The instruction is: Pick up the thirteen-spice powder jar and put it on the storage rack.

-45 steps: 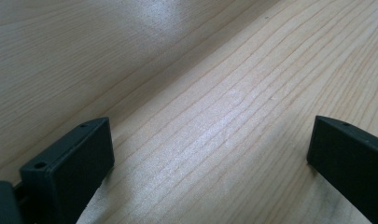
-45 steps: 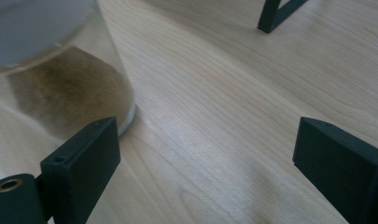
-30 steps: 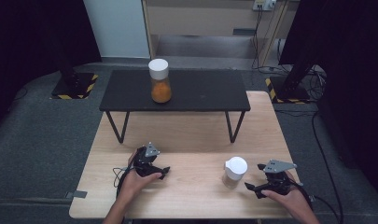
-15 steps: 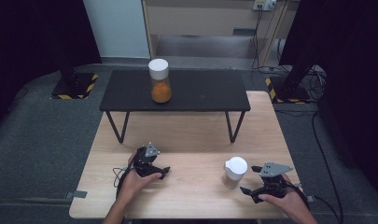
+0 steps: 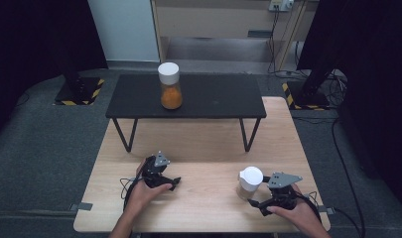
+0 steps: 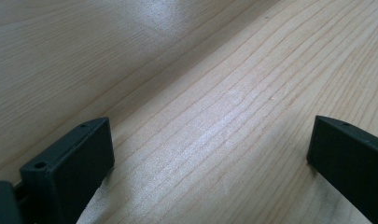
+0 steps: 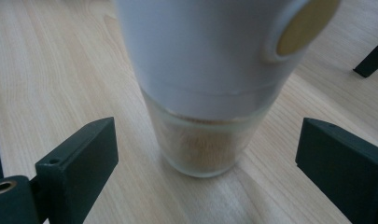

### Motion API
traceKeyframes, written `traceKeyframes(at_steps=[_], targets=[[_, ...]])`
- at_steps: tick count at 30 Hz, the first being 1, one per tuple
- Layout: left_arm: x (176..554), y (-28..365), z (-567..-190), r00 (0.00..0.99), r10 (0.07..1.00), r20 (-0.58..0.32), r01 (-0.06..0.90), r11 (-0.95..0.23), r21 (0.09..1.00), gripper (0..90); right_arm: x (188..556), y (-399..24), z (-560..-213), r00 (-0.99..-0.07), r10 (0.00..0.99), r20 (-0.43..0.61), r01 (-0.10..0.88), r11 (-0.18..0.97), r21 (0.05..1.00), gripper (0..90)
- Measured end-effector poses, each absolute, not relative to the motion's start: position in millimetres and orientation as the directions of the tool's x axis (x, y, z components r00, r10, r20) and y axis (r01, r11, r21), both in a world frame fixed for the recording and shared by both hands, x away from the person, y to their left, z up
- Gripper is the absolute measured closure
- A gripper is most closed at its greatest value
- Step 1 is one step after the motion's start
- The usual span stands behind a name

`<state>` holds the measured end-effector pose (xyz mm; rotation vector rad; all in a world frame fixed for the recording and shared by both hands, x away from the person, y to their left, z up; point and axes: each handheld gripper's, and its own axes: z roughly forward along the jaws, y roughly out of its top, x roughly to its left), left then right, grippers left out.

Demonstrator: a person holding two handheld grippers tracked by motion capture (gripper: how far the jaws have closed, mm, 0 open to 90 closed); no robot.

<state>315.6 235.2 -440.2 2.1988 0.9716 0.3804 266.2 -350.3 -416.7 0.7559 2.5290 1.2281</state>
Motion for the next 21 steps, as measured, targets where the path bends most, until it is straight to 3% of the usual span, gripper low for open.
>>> traceKeyframes(at_steps=[12,21], targets=[[315.6,235.2,-440.2,0.676,0.736,-0.011,0.533,-0.479,0.697,0.0,273.8,-339.0,-419.5,-0.836,0.548,0.020,0.351,0.506,0.788,11.4],[315.6,235.2,-440.2,0.677,0.736,-0.011,0.533,-0.479,0.697,0.0,275.8,-338.7,-421.3,-0.835,0.550,0.032,0.356,0.494,0.793,19.6]])
